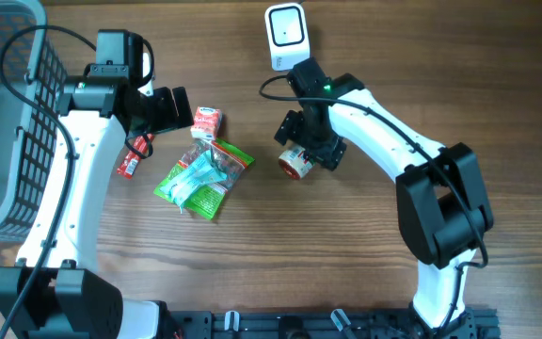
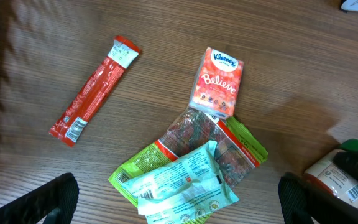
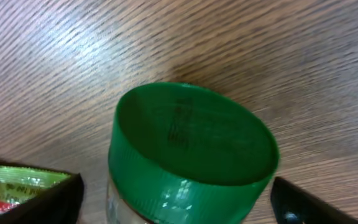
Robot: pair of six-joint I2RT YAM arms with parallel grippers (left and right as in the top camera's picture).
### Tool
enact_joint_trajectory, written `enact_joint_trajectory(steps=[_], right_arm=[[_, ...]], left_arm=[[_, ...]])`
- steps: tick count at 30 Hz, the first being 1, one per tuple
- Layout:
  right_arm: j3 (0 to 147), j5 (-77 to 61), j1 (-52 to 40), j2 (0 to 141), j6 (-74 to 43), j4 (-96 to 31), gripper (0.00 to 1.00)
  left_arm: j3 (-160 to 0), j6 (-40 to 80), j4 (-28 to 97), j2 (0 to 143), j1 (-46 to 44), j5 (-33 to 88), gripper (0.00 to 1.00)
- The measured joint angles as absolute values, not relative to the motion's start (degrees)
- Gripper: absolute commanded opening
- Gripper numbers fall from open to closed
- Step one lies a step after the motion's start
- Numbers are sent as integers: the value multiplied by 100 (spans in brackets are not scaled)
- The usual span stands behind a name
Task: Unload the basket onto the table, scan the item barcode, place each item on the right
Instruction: 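Grasp the green-lidded jar with the right gripper and lift it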
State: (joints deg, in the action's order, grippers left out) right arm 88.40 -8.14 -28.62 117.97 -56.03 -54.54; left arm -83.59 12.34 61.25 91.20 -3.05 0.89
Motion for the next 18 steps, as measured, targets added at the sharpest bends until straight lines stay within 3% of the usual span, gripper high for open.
enact_joint_trajectory(steps=[18], right_arm=[[8838, -875, -2902, 11797, -3693, -5940, 72]], left_arm=[[-8359, 1234, 6125, 9120, -305, 89, 100]])
